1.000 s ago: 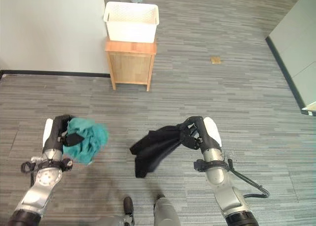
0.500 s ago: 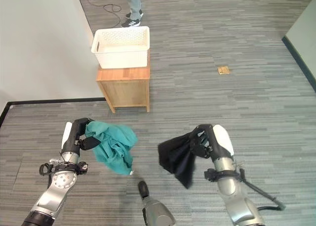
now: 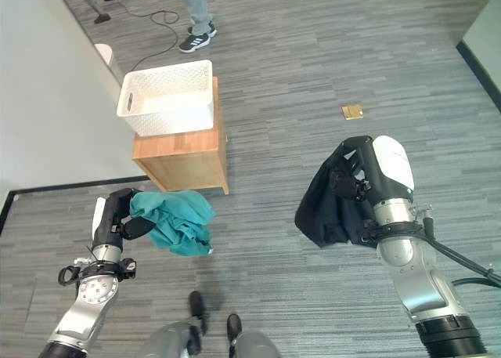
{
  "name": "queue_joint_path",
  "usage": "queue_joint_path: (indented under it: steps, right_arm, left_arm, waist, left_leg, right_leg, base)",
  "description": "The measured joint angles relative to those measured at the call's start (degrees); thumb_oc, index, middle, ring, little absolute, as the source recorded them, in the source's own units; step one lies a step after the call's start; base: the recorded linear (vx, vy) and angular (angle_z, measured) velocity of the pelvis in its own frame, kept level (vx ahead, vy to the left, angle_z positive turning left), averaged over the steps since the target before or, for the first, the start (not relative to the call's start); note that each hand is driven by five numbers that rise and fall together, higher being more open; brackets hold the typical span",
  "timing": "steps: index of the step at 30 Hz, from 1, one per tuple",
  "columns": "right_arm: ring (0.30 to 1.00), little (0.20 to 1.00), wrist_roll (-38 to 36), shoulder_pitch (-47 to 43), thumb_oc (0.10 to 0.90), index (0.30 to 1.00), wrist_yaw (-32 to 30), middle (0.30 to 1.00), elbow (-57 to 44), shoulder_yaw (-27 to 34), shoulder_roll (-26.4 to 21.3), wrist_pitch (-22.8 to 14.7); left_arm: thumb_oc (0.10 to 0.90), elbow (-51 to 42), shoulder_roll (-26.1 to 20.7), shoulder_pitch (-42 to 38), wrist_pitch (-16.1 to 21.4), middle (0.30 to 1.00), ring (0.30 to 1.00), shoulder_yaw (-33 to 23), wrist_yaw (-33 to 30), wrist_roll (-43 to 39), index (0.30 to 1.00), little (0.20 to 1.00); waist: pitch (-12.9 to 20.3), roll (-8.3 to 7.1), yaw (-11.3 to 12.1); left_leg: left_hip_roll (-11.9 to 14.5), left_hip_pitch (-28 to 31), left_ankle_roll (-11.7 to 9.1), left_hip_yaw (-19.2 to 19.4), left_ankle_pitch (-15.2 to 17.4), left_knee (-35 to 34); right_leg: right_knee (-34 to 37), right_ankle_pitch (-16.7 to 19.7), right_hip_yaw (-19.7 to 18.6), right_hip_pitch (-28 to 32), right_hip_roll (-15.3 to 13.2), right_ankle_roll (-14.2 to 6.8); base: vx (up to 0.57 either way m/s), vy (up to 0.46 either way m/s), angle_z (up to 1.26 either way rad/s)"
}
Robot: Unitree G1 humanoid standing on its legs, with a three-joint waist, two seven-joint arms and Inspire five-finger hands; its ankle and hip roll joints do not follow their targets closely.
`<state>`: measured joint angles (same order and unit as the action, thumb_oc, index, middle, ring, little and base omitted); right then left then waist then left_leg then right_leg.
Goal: Pick up bed clothes into laundry basket.
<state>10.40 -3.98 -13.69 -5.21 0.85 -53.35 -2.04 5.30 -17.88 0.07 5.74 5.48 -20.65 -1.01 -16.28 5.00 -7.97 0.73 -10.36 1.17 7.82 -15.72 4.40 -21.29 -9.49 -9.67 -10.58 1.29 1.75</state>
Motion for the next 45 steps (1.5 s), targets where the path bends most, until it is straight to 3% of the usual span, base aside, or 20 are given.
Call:
queue_joint_path:
  steps: [1, 2, 4, 5, 6, 8, 10, 12, 13, 15, 17, 22, 24, 26, 31, 34, 35, 37, 38, 45]
  right_arm:
    - [0.300, 0.300, -1.23, -0.07, 0.400, 0.300, 1.50, 0.300, -0.78, -1.36, -9.30, 4.02]
    - [0.300, 0.300, -1.21, -1.44, 0.400, 0.300, 1.93, 0.300, -0.01, -3.48, -16.47, 3.41]
    - [0.300, 0.300, -1.27, -8.52, 0.400, 0.300, 1.81, 0.300, 1.42, -5.46, -22.19, 3.17]
    - [0.300, 0.300, -1.33, -11.47, 0.400, 0.300, 1.11, 0.300, 2.02, -7.28, -22.00, 3.03]
    - [0.300, 0.300, -1.70, -15.03, 0.400, 0.300, 0.68, 0.300, 1.81, -9.97, -22.66, 2.67]
    - [0.300, 0.300, -1.75, -23.38, 0.400, 0.300, 0.69, 0.300, 1.52, -12.16, -22.92, 0.22]
    - [0.300, 0.300, -1.92, -32.87, 0.400, 0.300, 0.11, 0.300, 1.98, -16.05, -23.48, -1.15]
    - [0.300, 0.300, -2.21, -37.17, 0.400, 0.300, -0.37, 0.300, 3.09, -20.60, -23.42, -1.84]
    - [0.300, 0.300, -2.21, -37.37, 0.400, 0.300, -0.46, 0.300, 6.21, -23.12, -21.92, -2.12]
    - [0.300, 0.300, -1.89, -42.12, 0.400, 0.300, 1.55, 0.300, 8.43, -31.30, -23.28, 0.41]
    - [0.300, 0.300, -1.34, -47.37, 0.400, 0.300, 1.48, 0.300, 9.84, -34.58, -21.08, -0.19]
    - [0.300, 0.300, 0.83, -64.01, 0.400, 0.300, 0.69, 0.300, 33.49, -47.85, -12.30, 0.27]
    - [0.300, 0.300, 1.32, -66.91, 0.400, 0.300, -0.58, 0.300, 43.56, -46.83, -6.29, 2.04]
    - [0.300, 0.300, 2.11, -69.01, 0.400, 0.300, -1.75, 0.300, 50.01, -45.97, -1.40, 2.79]
    - [0.300, 0.300, 3.00, -68.91, 0.400, 0.300, -1.56, 0.300, 56.85, -45.41, 2.10, 3.62]
    - [0.300, 0.300, 2.99, -68.91, 0.400, 0.300, -1.56, 0.300, 56.85, -44.52, 1.50, 3.96]
    - [0.300, 0.300, 2.90, -68.85, 0.400, 0.300, -1.77, 0.300, 56.55, -42.84, 1.48, 3.98]
    - [0.300, 0.300, 2.87, -70.45, 0.400, 0.300, -1.81, 0.300, 56.10, -43.33, 0.95, 3.77]
    - [0.300, 0.300, 2.83, -70.55, 0.400, 0.300, -2.14, 0.300, 56.02, -43.28, 0.93, 3.74]
    - [0.300, 0.300, 1.60, -76.48, 0.400, 0.300, -1.81, 0.300, 56.01, -50.31, -4.11, 3.29]
  left_arm:
    - [0.400, 5.16, 1.82, -3.59, 0.11, 0.300, 0.300, 2.37, 1.71, -0.08, 0.300, 0.300]
    - [0.400, 5.27, 4.37, -1.75, -0.18, 0.300, 0.300, 3.26, 1.88, -0.37, 0.300, 0.300]
    - [0.400, 4.82, 4.60, 2.69, 0.42, 0.300, 0.300, 5.76, 2.03, -1.09, 0.300, 0.300]
    - [0.400, 5.50, 3.60, 3.93, 0.08, 0.300, 0.300, 5.94, 2.18, -1.11, 0.300, 0.300]
    - [0.400, 5.46, 1.65, 5.27, 0.03, 0.300, 0.300, 5.26, 2.07, -1.19, 0.300, 0.300]
    - [0.400, 6.73, 0.61, 5.14, -0.69, 0.300, 0.300, 1.90, 2.02, -1.34, 0.300, 0.300]
    - [0.400, 8.16, 0.29, 3.60, -1.83, 0.300, 0.300, 1.04, 1.45, -2.41, 0.300, 0.300]
    - [0.400, 9.16, -0.26, 3.12, -2.02, 0.300, 0.300, 2.27, 1.49, -2.52, 0.300, 0.300]
    - [0.400, 11.62, -1.61, 2.64, -1.69, 0.300, 0.300, 4.49, 1.57, -2.10, 0.300, 0.300]
    - [0.400, 11.03, -2.48, 4.78, -2.68, 0.300, 0.300, 7.58, 2.87, -2.16, 0.300, 0.300]
    - [0.400, 10.36, -5.01, 5.51, -0.18, 0.300, 0.300, 3.87, 2.48, -2.37, 0.300, 0.300]
    - [0.400, 16.28, -5.07, 4.40, 0.15, 0.300, 0.300, 2.15, 1.65, -4.16, 0.300, 0.300]
    - [0.400, 18.91, -4.47, 4.32, 0.21, 0.300, 0.300, 2.11, 1.62, -5.89, 0.300, 0.300]
    - [0.400, 22.09, -4.16, 4.29, 0.50, 0.300, 0.300, 0.57, 1.16, -6.20, 0.300, 0.300]
    - [0.400, 26.06, -5.15, 5.57, 0.19, 0.300, 0.300, 0.23, 1.16, -6.78, 0.300, 0.300]
    - [0.400, 26.18, -5.21, 6.14, 0.19, 0.300, 0.300, 0.16, 1.00, -6.90, 0.300, 0.300]
    - [0.400, 26.05, -5.67, 5.74, 0.19, 0.300, 0.300, 0.02, 0.56, -6.89, 0.300, 0.300]
    - [0.400, 26.11, -7.11, 4.44, 0.19, 0.300, 0.300, -0.10, -0.18, -6.78, 0.300, 0.300]
    - [0.400, 26.36, -7.37, 3.96, 0.09, 0.300, 0.300, -0.09, -0.15, -6.80, 0.300, 0.300]
    - [0.400, 25.23, -7.14, 4.02, 0.46, 0.300, 0.300, 0.87, 0.38, -7.60, 0.300, 0.300]
  waist:
    - [-2.73, -3.42, 0.06]
    - [-0.68, -1.76, 0.22]
    - [0.46, 0.99, 0.59]
    - [1.83, 1.49, -0.21]
    - [3.92, -0.52, -0.78]
    - [4.89, -5.89, -1.76]
    - [3.99, -5.06, -0.60]
    - [2.92, -5.25, 0.88]
    - [1.88, -8.66, 1.15]
    - [3.22, -3.42, 1.69]
    - [3.77, -6.47, 3.14]
    - [2.51, -10.82, 6.77]
    - [1.45, -6.52, 6.20]
    - [1.71, -6.42, 7.47]
    - [1.97, -7.29, 8.87]
    - [1.60, -6.80, 8.12]
    - [0.81, -4.34, 7.09]
    - [0.80, -5.46, 5.59]
    - [0.83, -5.79, 5.75]
    - [0.47, -6.36, 3.61]
  left_leg:
    - [-3.54, 4.17, -6.56, 8.42, 6.59, 2.50]
    - [-4.41, 4.55, -0.80, 11.10, 8.35, 1.39]
    - [-3.05, 3.57, 6.38, 10.99, 0.48, 0.02]
    - [-0.86, 4.57, 10.46, 11.67, 4.87, 0.43]
    - [-0.42, 5.75, 7.78, 3.35, 9.24, -3.64]
    - [-1.74, 5.00, 5.49, -1.44, 6.99, -6.09]
    - [2.31, 2.74, 3.02, -6.91, 5.67, -6.26]
    - [3.72, 2.51, 0.13, -7.58, 5.55, -4.65]
    - [-0.08, 4.45, 1.67, -5.10, 7.55, -1.88]
    - [2.54, 8.97, 3.99, -7.99, 8.67, -2.89]
    - [2.10, 9.95, -2.64, -10.53, 7.78, -8.47]
    - [-1.55, 13.52, -3.71, -6.27, 9.69, -9.28]
    - [5.56, 16.06, 1.13, -2.64, 4.80, -9.42]
    - [6.15, 14.85, -5.69, -3.41, 8.78, -9.36]
    - [3.24, 14.52, -5.82, 2.06, 9.62, -9.79]
    - [-0.41, 15.41, -2.77, 1.14, 9.18, -9.77]
    - [3.03, 16.54, 1.51, 0.85, 8.24, -9.48]
    - [3.61, 15.53, -1.49, -2.57, 10.69, -9.45]
    - [3.47, 15.13, -2.71, -2.56, 10.34, -9.45]
    - [4.27, 12.61, -6.59, -6.14, 10.82, -7.31]
  right_leg:
    - [0.95, -1.81, 11.19, 6.08, -8.14, -5.90]
    - [0.32, -1.40, 12.70, 7.20, -7.61, -7.55]
    - [-13.02, -1.86, 12.58, 5.50, -1.45, -8.61]
    - [-21.11, -0.80, 12.22, 3.55, 2.06, -9.65]
    - [-27.12, -2.68, 9.90, -1.38, 3.08, -6.70]
    - [-24.56, -8.14, 4.14, -4.52, 0.12, -7.03]
    - [-11.19, -8.69, -3.75, -2.92, 2.39, -6.12]
    - [1.67, -1.55, 2.64, 4.55, 2.65, -1.12]
    - [0.86, -1.62, 4.28, 7.89, 0.52, -3.39]
    - [-8.87, -0.69, 3.74, 4.43, 6.75, -7.11]
    - [-3.38, -3.74, -1.55, 3.98, 3.61, 0.35]
    - [14.31, 6.59, 7.11, 12.88, 3.08, 0.84]
    - [2.80, 2.76, 9.35, 7.80, 7.03, -1.78]
    - [3.89, -0.36, 10.78, 6.85, 2.10, 3.56]
    - [17.61, 6.88, 13.80, 13.08, 2.25, 4.62]
    - [15.23, 6.97, 14.56, 13.29, 3.10, 4.20]
    - [7.31, 4.50, 13.76, 9.25, 6.17, 0.67]
    - [7.06, 2.61, 7.63, 5.89, 3.81, -1.29]
    - [8.71, 4.33, 7.87, 6.81, 4.31, 1.49]
    - [12.56, 6.07, 10.96, 9.10, 4.03, 2.51]
  base:
    - [0.13, -0.096, 0.90]
    - [0.06, -0.140, 0.78]
    - [0.04, -0.219, 0.75]
    - [0.11, -0.240, 1.19]
    - [0.13, -0.250, 1.37]
    - [0.14, -0.174, 1.32]
    - [0.18, -0.202, 1.05]
    - [0.18, -0.244, 1.38]
    - [0.18, -0.223, 1.78]
    - [0.13, -0.191, 1.55]
    - [0.12, -0.202, 1.10]
    - [-0.01, -0.040, 0.85]
    - [0.06, 0.048, 0.82]
    - [0.12, 0.027, 0.56]
    - [0.07, 0.033, 0.42]
    - [0.07, -0.024, 0.46]
    - [0.13, -0.038, 0.43]
    - [0.15, -0.044, 0.46]
    - [0.11, -0.045, 0.13]
    - [0.14, -0.138, 0.25]
